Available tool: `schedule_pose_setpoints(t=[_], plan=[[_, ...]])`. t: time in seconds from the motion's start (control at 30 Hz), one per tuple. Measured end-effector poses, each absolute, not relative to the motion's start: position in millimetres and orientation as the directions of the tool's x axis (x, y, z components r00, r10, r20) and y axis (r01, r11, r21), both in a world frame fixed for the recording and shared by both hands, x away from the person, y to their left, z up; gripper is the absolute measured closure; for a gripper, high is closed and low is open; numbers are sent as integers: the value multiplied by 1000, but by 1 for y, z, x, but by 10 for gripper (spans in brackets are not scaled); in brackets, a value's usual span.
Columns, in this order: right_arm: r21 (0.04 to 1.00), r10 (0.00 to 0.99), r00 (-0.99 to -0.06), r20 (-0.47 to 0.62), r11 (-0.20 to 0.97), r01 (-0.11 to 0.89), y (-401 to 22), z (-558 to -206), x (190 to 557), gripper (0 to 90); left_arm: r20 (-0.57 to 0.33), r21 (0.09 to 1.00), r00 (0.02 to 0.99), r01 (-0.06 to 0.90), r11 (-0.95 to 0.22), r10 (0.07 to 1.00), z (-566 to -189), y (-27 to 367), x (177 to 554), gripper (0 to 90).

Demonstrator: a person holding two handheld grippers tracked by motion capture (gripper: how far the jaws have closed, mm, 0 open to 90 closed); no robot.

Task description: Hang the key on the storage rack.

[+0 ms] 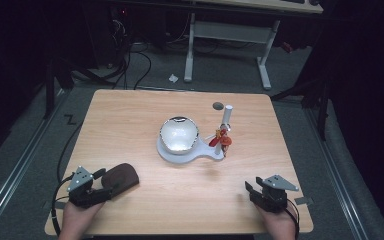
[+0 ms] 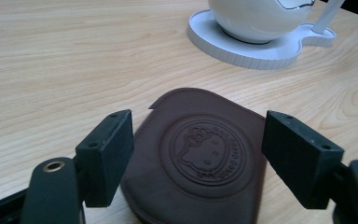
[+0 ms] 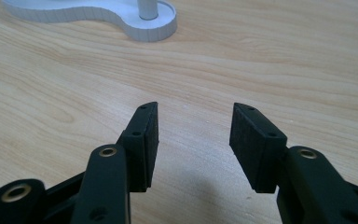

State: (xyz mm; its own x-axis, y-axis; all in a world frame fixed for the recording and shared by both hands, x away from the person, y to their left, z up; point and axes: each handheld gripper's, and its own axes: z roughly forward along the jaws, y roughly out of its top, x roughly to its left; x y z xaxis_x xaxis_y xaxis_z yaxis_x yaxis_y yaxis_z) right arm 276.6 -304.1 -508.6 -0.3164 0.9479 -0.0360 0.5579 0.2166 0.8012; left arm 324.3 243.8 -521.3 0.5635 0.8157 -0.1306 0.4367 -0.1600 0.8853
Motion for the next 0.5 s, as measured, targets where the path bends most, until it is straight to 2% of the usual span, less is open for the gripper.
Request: schedule_pose_setpoints(t=[0.1, 0.2, 0.5], plan=[[819, 939, -343, -28, 218, 530, -307, -506, 268, 526, -134, 881, 545, 448, -152, 828, -522, 248, 327, 252], [833, 937, -341, -69, 243, 498, -309, -504, 263, 526, -128, 874, 522, 462, -153, 843, -523, 253, 330, 253], [833, 939, -343, -20, 205, 514, -313, -508, 266, 527, -184, 840, 456, 533, -102, 871, -529, 280, 336, 257]])
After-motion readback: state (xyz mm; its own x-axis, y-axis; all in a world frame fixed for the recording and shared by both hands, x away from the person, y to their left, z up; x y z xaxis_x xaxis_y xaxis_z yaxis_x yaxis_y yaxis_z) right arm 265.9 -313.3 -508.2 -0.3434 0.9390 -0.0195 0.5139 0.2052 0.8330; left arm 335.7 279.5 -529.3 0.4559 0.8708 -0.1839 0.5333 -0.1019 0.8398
